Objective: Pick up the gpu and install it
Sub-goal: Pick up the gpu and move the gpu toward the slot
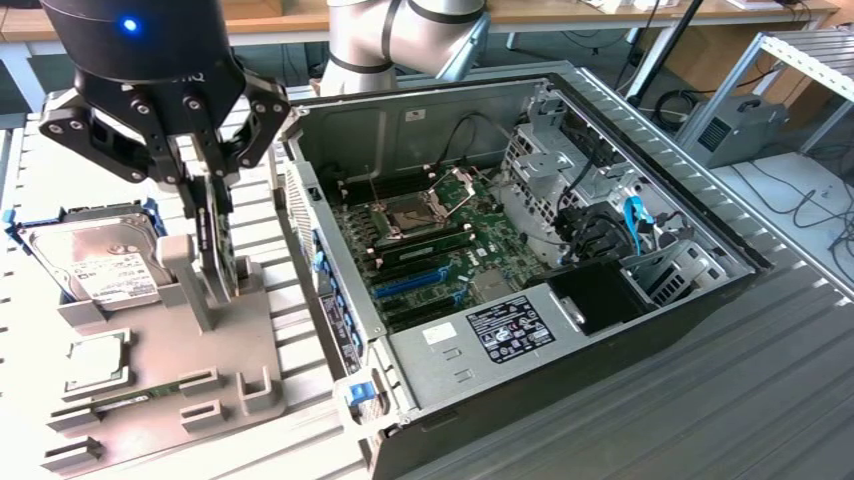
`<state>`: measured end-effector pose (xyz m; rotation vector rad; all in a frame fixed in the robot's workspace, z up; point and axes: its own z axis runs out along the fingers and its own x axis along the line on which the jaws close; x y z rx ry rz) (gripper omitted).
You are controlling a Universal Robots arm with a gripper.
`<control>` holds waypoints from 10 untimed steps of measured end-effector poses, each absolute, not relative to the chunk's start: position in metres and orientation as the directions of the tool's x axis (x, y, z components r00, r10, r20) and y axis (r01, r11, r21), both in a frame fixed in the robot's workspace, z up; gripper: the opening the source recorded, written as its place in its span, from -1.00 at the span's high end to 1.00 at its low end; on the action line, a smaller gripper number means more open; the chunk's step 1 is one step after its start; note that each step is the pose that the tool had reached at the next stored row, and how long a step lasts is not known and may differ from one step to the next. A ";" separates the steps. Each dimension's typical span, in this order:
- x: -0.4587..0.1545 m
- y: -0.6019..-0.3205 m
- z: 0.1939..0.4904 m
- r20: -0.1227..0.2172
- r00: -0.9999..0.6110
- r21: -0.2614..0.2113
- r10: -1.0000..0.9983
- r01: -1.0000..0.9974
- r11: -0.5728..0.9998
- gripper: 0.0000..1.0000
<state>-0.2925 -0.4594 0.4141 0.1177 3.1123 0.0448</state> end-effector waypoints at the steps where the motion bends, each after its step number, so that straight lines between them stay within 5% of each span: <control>1: -0.293 -0.459 0.415 -0.026 -0.997 0.030 0.076 0.075 0.997 0.47; 10: -0.293 -0.459 0.416 -0.026 -0.997 0.030 0.076 0.075 0.997 0.47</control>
